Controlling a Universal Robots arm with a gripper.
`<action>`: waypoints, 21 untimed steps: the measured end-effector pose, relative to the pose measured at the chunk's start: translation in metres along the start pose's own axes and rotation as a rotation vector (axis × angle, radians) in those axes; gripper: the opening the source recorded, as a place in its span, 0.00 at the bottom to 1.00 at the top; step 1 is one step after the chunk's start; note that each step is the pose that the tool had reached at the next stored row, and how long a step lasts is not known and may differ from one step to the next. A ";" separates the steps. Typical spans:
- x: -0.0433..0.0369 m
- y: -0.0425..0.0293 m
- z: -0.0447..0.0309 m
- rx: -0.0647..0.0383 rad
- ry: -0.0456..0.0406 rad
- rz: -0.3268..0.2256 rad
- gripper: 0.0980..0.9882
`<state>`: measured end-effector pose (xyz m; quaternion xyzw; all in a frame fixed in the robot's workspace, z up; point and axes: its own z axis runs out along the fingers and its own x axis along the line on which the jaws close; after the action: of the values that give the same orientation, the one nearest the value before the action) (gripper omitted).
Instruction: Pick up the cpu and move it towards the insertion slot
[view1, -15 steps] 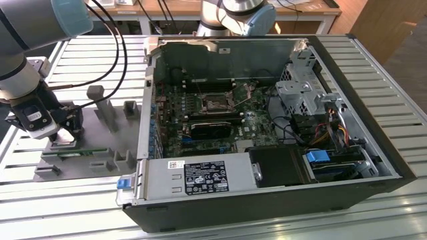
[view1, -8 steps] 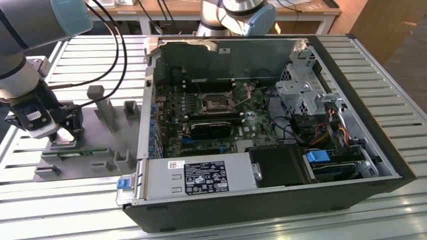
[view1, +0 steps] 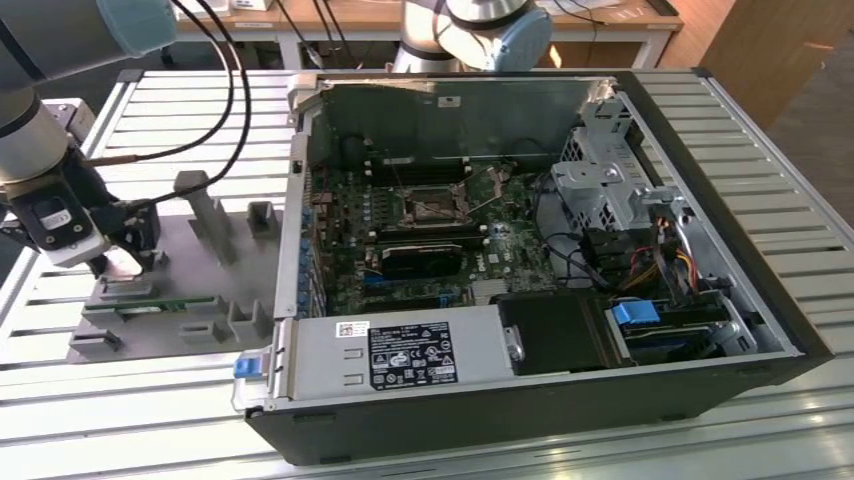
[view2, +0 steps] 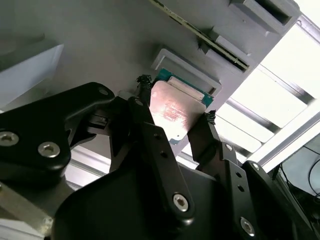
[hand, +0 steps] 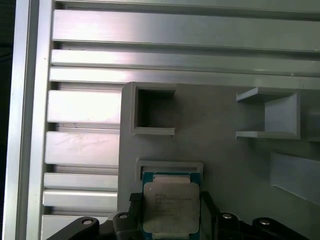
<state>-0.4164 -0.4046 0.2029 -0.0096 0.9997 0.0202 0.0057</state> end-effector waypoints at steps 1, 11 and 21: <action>0.0000 0.0001 -0.0026 0.000 -0.0001 0.000 0.50; -0.0004 0.0012 -0.0307 0.000 -0.0001 0.000 0.50; -0.0007 0.0024 -0.0578 0.000 -0.0003 0.000 0.50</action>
<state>-0.4164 -0.4046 0.2607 -0.0097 0.9997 0.0202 0.0059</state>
